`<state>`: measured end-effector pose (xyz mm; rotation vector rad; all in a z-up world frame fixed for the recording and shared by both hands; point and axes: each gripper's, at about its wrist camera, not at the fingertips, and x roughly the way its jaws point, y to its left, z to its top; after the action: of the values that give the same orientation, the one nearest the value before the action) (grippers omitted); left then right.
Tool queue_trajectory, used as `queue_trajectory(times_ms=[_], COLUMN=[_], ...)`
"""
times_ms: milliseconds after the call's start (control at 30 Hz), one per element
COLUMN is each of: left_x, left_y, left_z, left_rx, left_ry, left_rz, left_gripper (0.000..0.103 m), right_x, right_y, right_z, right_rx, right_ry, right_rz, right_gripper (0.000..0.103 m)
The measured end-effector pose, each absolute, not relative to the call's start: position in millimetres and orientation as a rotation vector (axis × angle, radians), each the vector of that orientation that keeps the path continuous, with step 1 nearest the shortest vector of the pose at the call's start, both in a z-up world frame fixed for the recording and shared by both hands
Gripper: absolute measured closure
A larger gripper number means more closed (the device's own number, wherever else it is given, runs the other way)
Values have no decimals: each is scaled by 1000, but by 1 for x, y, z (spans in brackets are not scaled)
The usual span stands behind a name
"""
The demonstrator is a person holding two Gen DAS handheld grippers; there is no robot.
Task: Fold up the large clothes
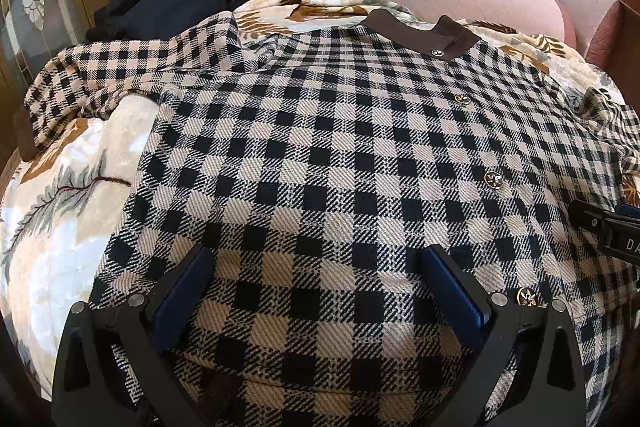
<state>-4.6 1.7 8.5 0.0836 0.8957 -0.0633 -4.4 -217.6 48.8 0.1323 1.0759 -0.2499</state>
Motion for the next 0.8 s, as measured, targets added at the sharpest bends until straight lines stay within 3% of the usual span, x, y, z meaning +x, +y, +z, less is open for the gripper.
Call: queue_trajectory(times_ms=[800], left_x=[14], left_y=[9], left_z=[12], left_rx=[81], left_ry=[947], left_rz=[-36], left_gripper=[0], right_x=[-1], right_y=[-210], right_z=[48], right_rx=[51], right_ry=[1089], right_rz=[-261], right_gripper=[0])
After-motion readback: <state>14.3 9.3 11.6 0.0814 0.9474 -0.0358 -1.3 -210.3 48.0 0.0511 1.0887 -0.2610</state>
